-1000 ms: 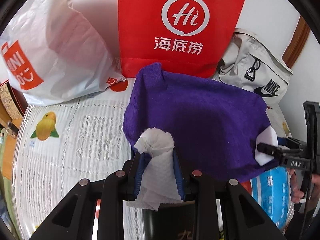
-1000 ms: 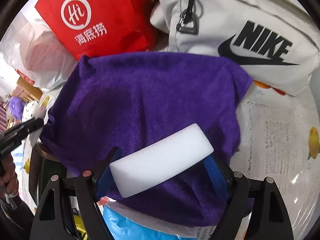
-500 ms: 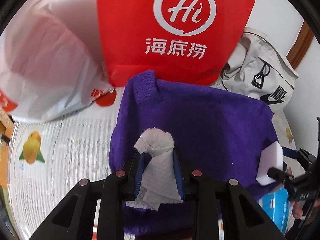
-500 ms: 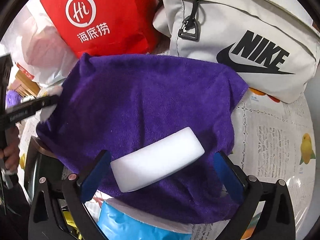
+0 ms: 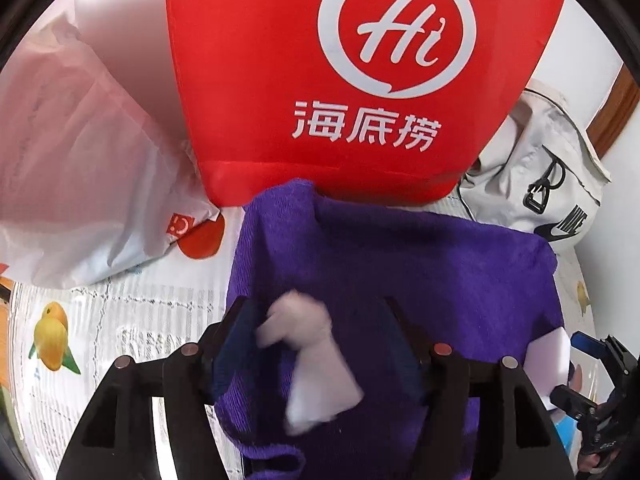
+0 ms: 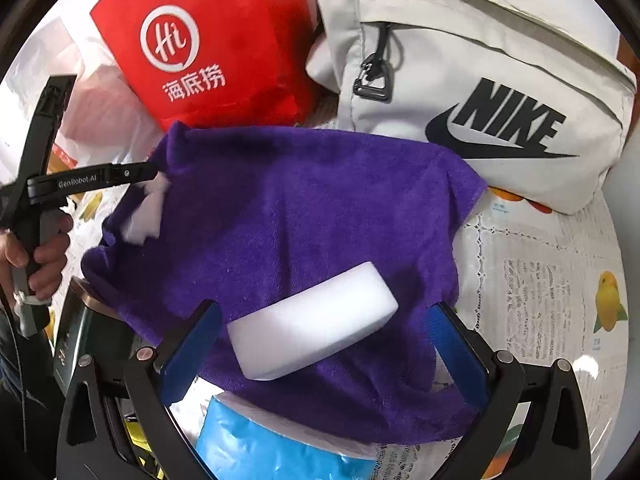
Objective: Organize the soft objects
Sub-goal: 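Release the wipe bundle onto the purple towel with the left tool while the right tool sets the sponge there, then lower the left tool onto the white mesh bag and close on it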
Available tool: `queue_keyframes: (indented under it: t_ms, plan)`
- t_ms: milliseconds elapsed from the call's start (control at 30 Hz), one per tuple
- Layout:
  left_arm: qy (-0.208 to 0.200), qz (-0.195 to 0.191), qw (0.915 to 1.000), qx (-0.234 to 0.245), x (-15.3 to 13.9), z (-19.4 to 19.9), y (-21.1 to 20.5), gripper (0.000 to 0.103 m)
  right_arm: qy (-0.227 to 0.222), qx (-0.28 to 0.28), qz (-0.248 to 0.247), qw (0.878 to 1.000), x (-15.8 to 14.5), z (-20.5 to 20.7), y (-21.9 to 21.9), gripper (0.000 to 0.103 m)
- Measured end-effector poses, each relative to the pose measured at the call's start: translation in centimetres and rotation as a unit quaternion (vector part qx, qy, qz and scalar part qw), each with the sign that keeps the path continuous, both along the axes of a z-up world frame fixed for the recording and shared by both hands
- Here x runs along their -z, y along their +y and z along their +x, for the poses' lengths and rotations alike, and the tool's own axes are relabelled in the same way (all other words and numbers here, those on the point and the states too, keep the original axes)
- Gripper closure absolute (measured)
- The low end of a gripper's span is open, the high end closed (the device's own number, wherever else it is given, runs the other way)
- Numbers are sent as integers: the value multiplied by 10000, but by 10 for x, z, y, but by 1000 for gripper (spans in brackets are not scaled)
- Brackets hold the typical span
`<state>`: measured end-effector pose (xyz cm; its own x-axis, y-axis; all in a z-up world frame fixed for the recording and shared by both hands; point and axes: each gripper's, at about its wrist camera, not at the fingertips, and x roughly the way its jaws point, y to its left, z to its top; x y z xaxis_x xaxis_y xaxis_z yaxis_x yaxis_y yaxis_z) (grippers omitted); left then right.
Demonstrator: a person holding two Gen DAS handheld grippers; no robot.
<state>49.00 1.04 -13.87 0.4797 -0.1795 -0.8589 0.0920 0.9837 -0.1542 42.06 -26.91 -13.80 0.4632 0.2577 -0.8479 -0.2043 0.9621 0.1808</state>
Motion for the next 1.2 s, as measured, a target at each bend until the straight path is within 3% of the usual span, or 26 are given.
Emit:
queue_keyframes:
  t_ms: [267,500,767,900,967,1067,1200]
  plan:
    - [-77,56,9999,-70,-5,-8,1,38,18,81,191,9998,-4,-5,-10,2]
    - [-497,0,9987,62,-38,-47,4,38,-313,269,-149,9990,-24,-30,-10,2]
    - [-602,-121,9981,74,-79,-117,12,38,-496,549,118,9972,-54,-81,-14,2]
    - [-606,-329,9976,22,-86,-154,20,38,-660,548,-202,9961,-66,-112,-9,3]
    - [-565,-404,9976,-44,-88,-175,24,38,-552,654,-293,9959,-64,-125,-7,3]
    - [-545,-479,9973,-118,-89,-210,30,38,-299,680,148,9971,-54,-147,-9,3]
    - [-663,-547,9960,-231,-89,-252,39,38,-323,719,57,9969,-47,-185,-3,3]
